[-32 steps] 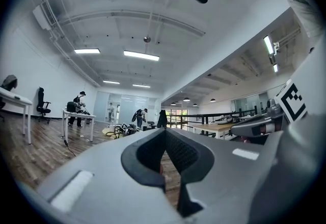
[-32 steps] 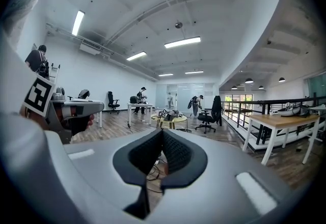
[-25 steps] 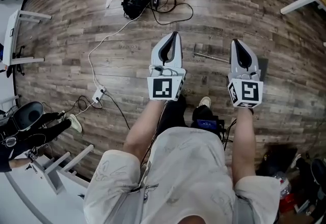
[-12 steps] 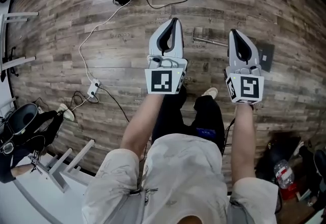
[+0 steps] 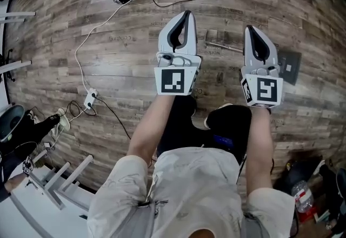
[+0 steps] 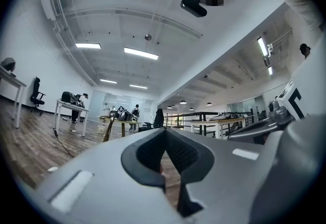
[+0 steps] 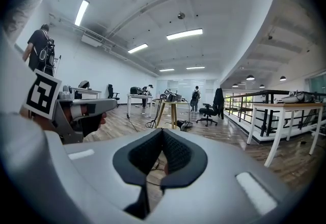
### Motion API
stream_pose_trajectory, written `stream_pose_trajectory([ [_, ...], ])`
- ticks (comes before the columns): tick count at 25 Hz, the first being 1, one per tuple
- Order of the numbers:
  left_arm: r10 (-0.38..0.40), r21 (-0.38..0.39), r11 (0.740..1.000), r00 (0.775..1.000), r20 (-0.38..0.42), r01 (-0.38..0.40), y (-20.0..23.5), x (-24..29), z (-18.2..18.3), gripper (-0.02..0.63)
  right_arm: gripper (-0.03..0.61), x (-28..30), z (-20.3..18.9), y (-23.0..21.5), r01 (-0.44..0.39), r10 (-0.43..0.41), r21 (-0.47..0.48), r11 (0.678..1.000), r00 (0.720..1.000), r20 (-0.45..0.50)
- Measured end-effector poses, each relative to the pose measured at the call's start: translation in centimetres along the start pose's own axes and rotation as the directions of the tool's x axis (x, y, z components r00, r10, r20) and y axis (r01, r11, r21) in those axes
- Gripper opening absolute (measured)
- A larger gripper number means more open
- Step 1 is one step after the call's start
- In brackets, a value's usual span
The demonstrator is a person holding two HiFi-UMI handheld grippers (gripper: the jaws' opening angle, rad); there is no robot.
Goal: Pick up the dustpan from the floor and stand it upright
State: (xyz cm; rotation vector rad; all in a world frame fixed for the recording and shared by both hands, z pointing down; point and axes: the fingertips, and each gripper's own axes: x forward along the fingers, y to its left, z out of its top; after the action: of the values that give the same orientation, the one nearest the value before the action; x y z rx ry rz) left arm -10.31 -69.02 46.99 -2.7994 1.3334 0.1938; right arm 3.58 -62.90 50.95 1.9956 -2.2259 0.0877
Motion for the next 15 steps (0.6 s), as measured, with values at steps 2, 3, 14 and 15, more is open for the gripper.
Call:
stream_pose_trajectory([
  [2, 0.007, 0.003, 1.000, 1.000, 0.004, -0.007, -0.3, -0.6, -6.4, 0.018, 0.006, 0.9, -6.3, -0.1, -0.005, 0.005, 0.000, 1.000, 1.000, 0.011],
  [3, 0.013, 0.004, 1.000, 1.000, 0.003, -0.013, -0.2, -0.7, -9.4, 0.018, 0.006, 1.6, -9.3, -0.2, -0.008, 0.008, -0.001, 1.000, 1.000, 0.015],
  [14, 0.057, 0.015, 0.998, 0.995, 0.083, -0.059, -0.6, -6.5, -41.4, 0.018, 0.006, 6.3, -41.2, 2.3, -0.057, 0.060, -0.033, 0.998, 0.995, 0.081],
  [15, 0.063, 0.024, 0.998, 0.994, 0.093, -0.066, -1.1, -7.4, -44.0, 0.018, 0.006, 6.1, -44.0, 2.4, -0.058, 0.061, -0.035, 0.998, 0.994, 0.088],
])
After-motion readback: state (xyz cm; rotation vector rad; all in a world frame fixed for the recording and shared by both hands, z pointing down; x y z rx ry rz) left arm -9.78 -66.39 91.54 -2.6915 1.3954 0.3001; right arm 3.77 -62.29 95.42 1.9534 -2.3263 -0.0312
